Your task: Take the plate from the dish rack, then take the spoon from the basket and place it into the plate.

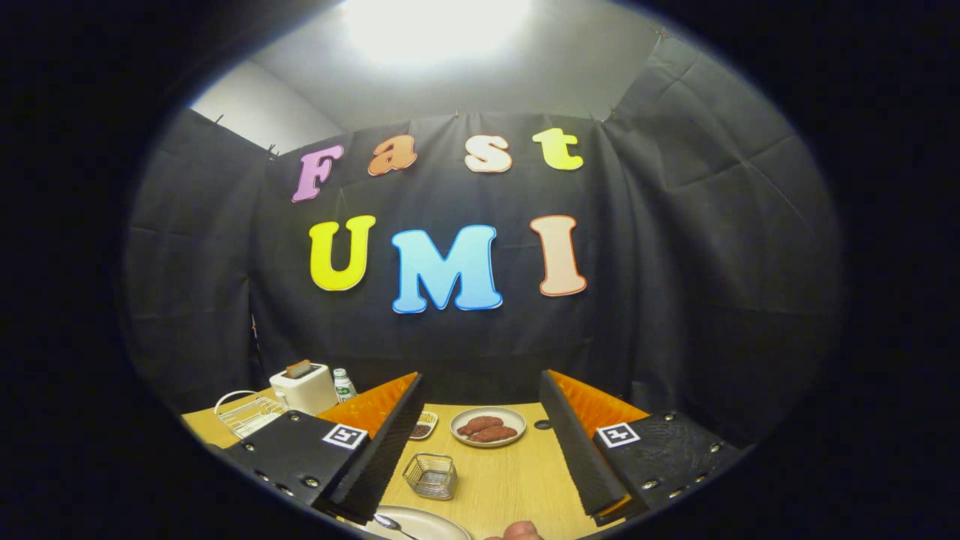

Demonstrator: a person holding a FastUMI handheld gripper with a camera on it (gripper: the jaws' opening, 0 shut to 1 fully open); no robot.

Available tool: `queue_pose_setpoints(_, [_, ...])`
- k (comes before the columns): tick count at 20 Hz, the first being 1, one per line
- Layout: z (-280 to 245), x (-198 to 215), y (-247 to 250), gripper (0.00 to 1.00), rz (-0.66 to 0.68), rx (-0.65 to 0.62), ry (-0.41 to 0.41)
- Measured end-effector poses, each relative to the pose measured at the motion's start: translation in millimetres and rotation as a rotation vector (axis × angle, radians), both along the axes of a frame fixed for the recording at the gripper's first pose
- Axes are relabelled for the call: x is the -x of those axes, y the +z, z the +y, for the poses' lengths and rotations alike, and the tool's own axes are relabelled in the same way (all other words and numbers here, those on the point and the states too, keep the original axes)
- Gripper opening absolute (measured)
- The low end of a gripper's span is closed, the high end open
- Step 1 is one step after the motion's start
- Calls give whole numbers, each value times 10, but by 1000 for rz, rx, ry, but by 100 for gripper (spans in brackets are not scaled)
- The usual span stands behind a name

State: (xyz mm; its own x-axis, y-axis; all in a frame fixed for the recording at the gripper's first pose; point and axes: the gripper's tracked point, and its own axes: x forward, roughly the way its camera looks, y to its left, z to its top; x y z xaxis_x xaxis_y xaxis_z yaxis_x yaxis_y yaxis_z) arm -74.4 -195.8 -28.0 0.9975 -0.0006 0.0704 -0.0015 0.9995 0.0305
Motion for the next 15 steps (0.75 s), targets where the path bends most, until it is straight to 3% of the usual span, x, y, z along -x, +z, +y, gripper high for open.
queue_pose_setpoints(15, [-178,-153,-333,96,36,16,4])
